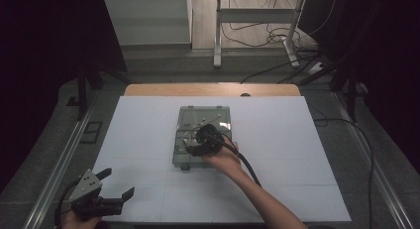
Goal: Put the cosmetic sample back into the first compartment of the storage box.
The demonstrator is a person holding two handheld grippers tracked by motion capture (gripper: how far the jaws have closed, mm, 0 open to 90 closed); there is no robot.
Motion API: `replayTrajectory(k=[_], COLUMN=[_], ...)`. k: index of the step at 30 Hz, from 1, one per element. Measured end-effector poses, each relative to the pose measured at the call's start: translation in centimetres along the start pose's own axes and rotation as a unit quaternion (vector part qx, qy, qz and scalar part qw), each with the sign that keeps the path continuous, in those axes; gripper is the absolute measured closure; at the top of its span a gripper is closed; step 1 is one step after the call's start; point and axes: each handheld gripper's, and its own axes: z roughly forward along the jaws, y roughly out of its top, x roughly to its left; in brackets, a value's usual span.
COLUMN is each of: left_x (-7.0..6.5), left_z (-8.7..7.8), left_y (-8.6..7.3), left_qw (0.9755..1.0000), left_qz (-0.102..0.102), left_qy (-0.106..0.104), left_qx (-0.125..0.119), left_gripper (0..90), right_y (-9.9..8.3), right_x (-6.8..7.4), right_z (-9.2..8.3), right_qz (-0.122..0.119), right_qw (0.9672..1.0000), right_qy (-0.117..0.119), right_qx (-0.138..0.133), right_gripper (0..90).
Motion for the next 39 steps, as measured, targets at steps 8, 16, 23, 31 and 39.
replayTrajectory(k=[8,16,23,31,39], left_x=[0.0,0.0,0.0,0.0,0.0], left_z=[0.0,0.0,0.0,0.0,0.0], left_y=[0.0,0.0,0.0,0.0,0.0], left_qw=[1.0,1.0,1.0,1.0,1.0], left_qz=[0.0,0.002,0.002,0.002,0.002], left_qy=[-0.001,0.0,0.0,-0.001,-0.001], left_qx=[-0.001,0.0,0.0,0.0,0.0], left_gripper=[1.3,1.3,1.3,1.3,1.3], right_y=[-0.3,-0.7,-1.2,-2.0,-3.1], right_x=[0.1,0.3,0.0,0.1,0.3], right_z=[-0.7,-1.3,-1.9,-2.5,-3.7], right_qz=[0.004,-0.005,-0.005,-0.009,-0.023], right_qw=[0.9996,0.9994,0.9987,0.9988,0.9984], right_qy=[0.026,0.029,0.045,0.039,0.035], right_qx=[0.005,0.017,0.025,0.028,0.039], right_gripper=[26.7,16.4,9.2,3.4,0.0])
